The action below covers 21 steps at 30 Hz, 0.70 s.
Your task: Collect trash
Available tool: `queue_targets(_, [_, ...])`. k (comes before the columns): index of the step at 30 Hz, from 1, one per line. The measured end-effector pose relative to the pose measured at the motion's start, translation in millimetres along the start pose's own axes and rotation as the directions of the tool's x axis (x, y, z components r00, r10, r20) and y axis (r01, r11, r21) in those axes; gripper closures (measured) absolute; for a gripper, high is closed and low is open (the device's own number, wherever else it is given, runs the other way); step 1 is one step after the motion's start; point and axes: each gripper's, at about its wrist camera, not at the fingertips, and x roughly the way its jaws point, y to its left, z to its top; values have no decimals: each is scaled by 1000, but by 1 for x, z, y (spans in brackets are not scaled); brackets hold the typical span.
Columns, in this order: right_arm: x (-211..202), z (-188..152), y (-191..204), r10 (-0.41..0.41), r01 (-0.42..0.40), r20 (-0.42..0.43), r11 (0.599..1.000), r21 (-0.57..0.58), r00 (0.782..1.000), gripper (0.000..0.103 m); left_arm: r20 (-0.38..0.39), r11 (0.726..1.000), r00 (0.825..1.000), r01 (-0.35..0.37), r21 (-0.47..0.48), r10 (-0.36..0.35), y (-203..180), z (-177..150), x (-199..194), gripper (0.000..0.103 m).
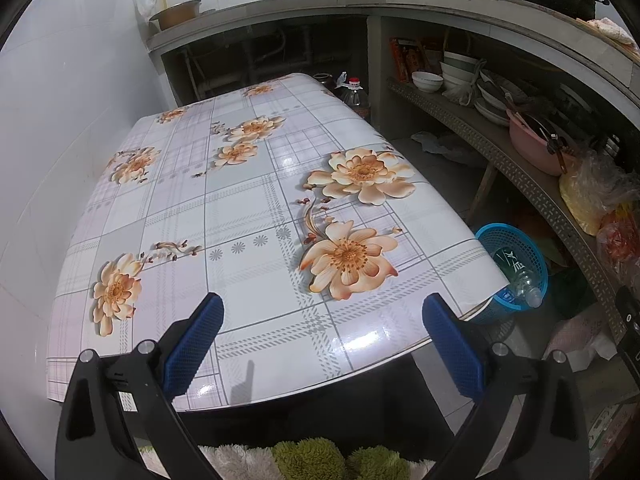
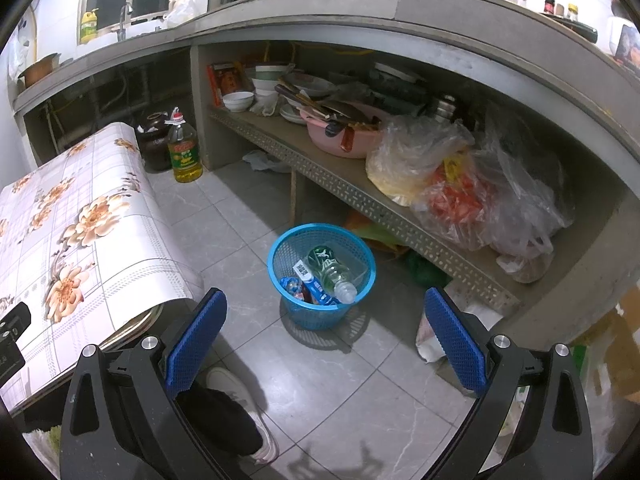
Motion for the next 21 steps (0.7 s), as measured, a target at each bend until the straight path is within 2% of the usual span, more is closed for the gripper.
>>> queue_targets(21, [1,0,0,1,-1,-1,1000,-3,1000,8,-2,1000,1000,0,0,0,2,0,1,6])
